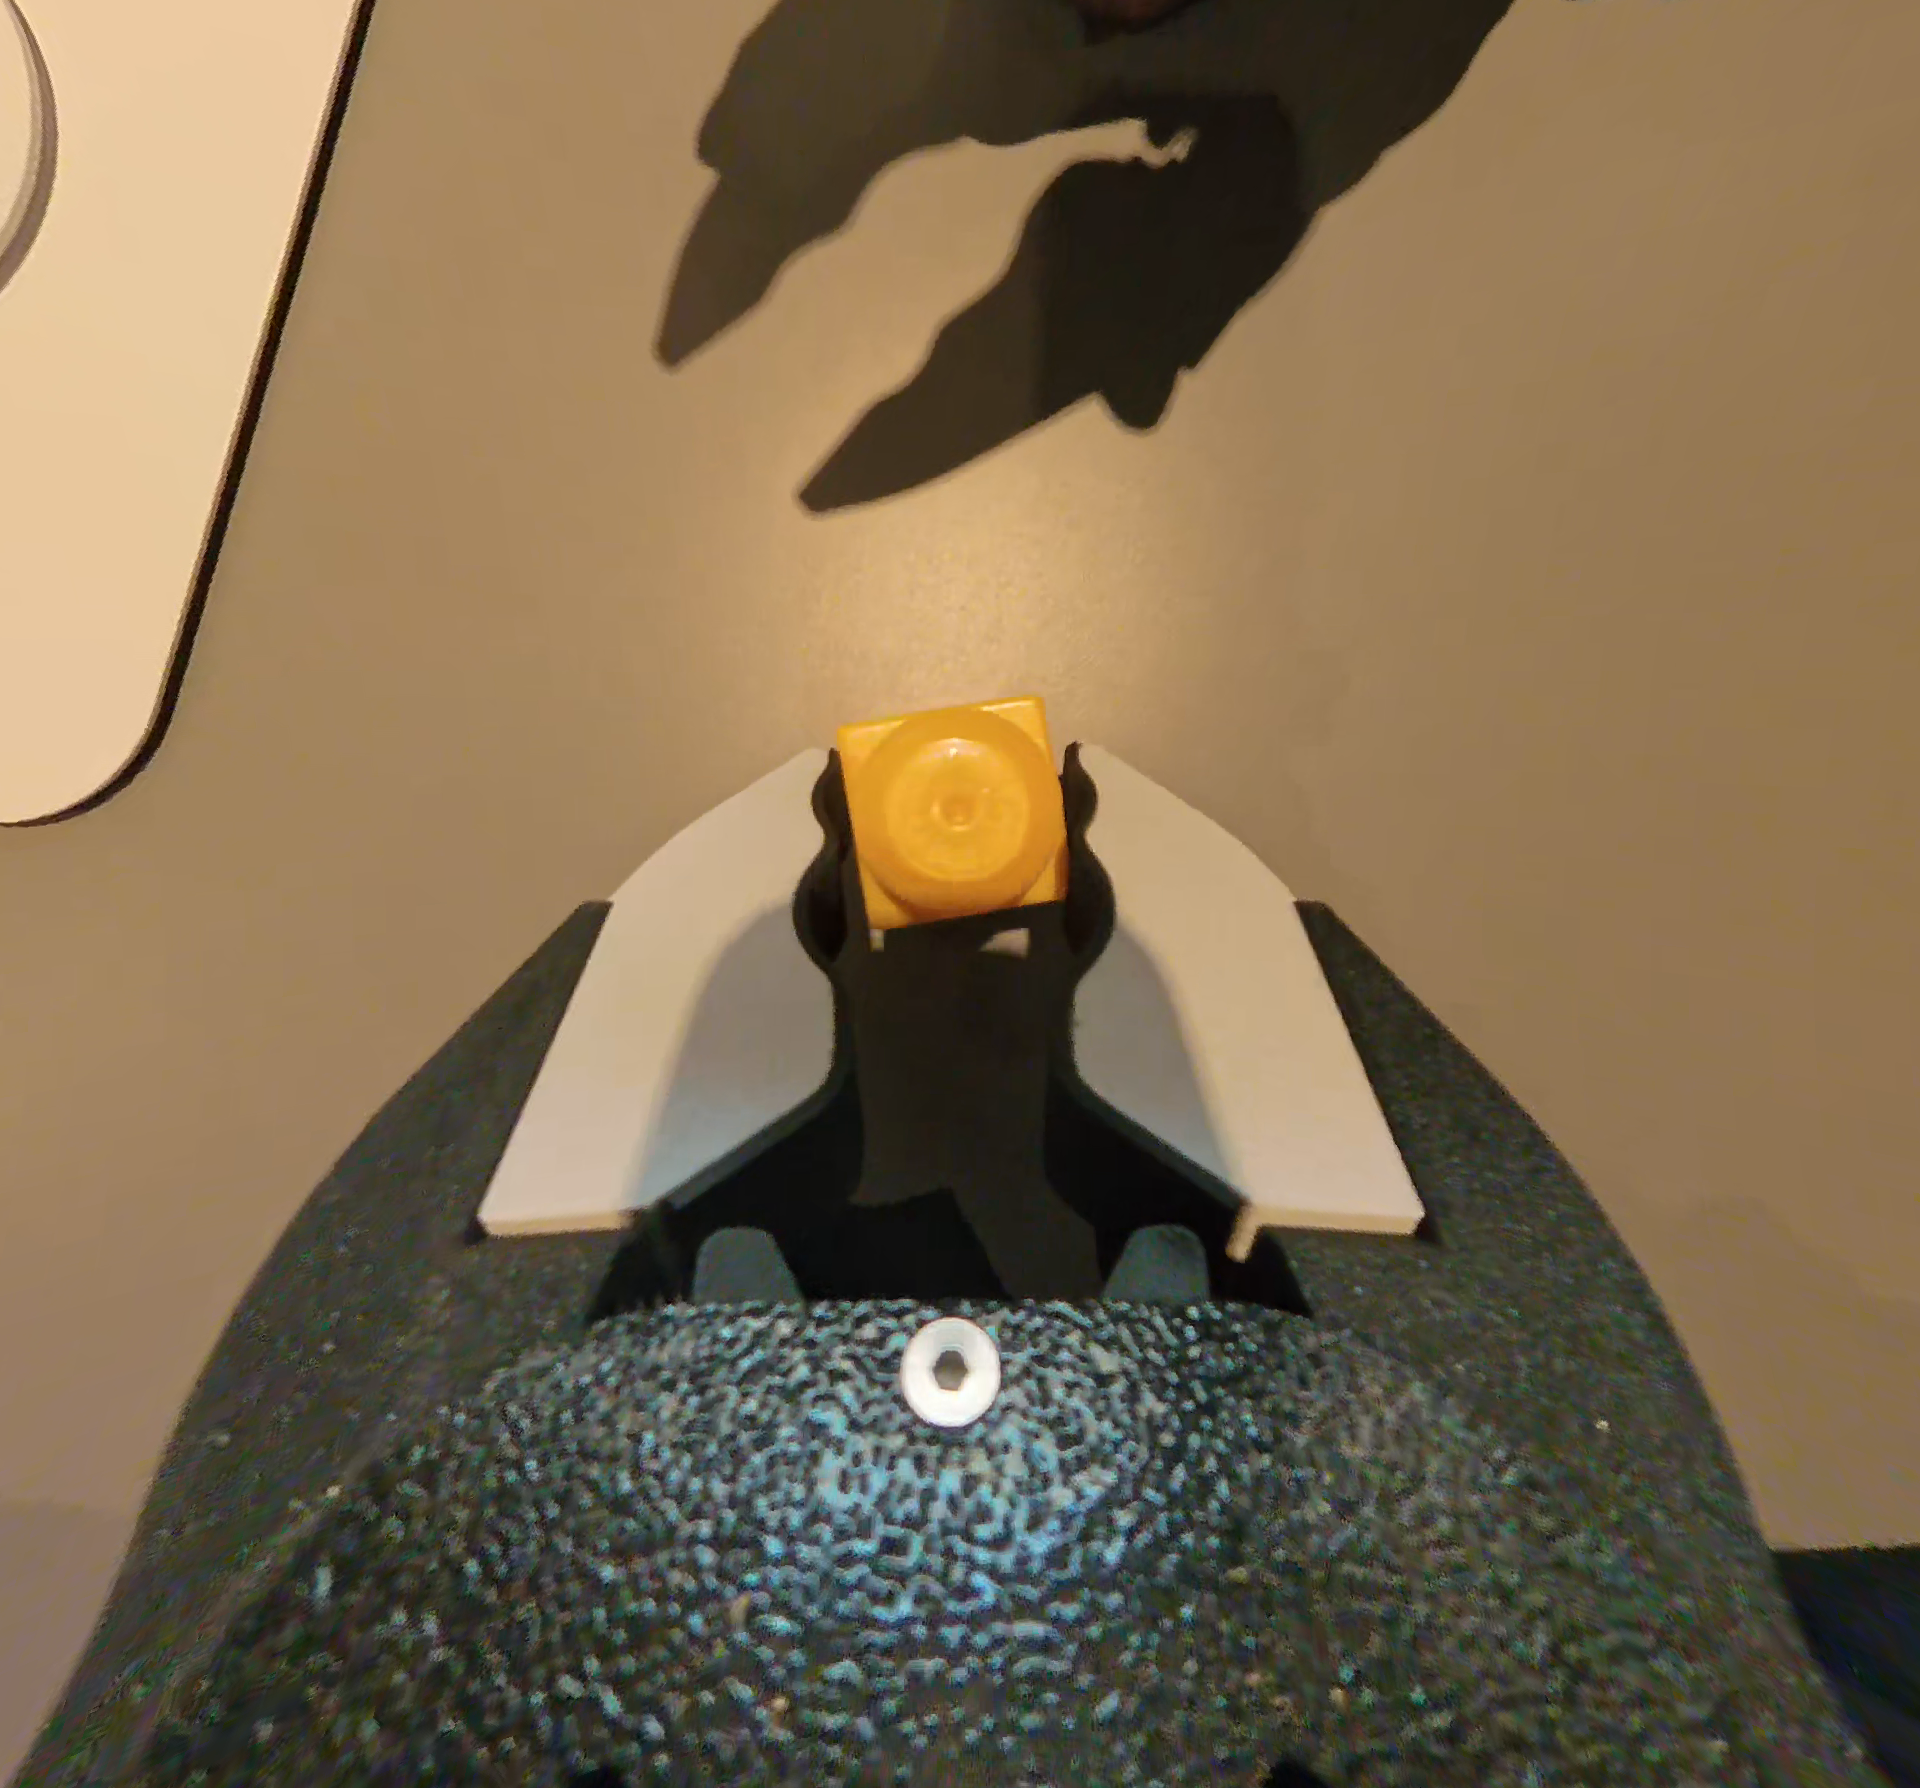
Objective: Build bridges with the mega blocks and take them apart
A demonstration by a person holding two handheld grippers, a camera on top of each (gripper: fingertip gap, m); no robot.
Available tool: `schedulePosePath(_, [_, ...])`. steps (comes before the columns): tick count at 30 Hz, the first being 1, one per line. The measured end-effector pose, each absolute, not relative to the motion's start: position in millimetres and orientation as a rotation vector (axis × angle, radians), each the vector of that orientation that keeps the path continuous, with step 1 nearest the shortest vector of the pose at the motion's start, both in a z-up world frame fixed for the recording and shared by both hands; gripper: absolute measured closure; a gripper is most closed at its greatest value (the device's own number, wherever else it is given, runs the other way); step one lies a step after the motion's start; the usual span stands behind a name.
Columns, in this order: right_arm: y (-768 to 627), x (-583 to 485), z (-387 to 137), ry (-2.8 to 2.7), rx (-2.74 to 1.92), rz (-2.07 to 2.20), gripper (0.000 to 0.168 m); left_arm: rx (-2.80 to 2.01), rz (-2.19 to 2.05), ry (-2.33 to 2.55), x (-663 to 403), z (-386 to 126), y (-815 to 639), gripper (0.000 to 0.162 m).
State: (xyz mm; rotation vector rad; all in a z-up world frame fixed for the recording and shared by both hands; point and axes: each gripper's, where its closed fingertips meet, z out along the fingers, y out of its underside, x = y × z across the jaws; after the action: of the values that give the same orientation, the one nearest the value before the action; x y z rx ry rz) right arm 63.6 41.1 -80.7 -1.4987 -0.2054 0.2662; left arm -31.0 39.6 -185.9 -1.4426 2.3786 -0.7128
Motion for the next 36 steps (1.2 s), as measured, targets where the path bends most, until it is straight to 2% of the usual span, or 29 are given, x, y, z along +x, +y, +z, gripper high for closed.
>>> schedulePosePath(1, [41, 64, -81, -0.205, -1.499, 0.267, 0.137, -1.438, -0.728, 2.375, -30, -186, 39, 0.123])
schedulePosePath(18, [41, 64, -80, -0.204, -1.498, 0.272, 0.137, -1.29, -0.887, 2.44, -22, -193, 13, 0.122])
schedulePosePath(25, [41, 64, -80, -0.203, -1.496, 0.273, 0.137, -1.216, -0.898, 2.437, -20, -191, 7, 0.099])
schedulePosePath(30, [41, 65, -80, -0.198, -1.494, 0.282, 0.137, -1.169, -0.949, 2.353, -22, -169, 14, 0.084])
schedulePosePath(33, [41, 66, -80, -0.192, -1.492, 0.289, 0.137, -1.126, -0.998, 2.259, -24, -142, 19, 0.083])
schedulePosePath(36, [40, 67, -79, -0.182, -1.487, 0.301, 0.137, -1.081, -1.08, 2.106, -31, -103, 28, 0.088])
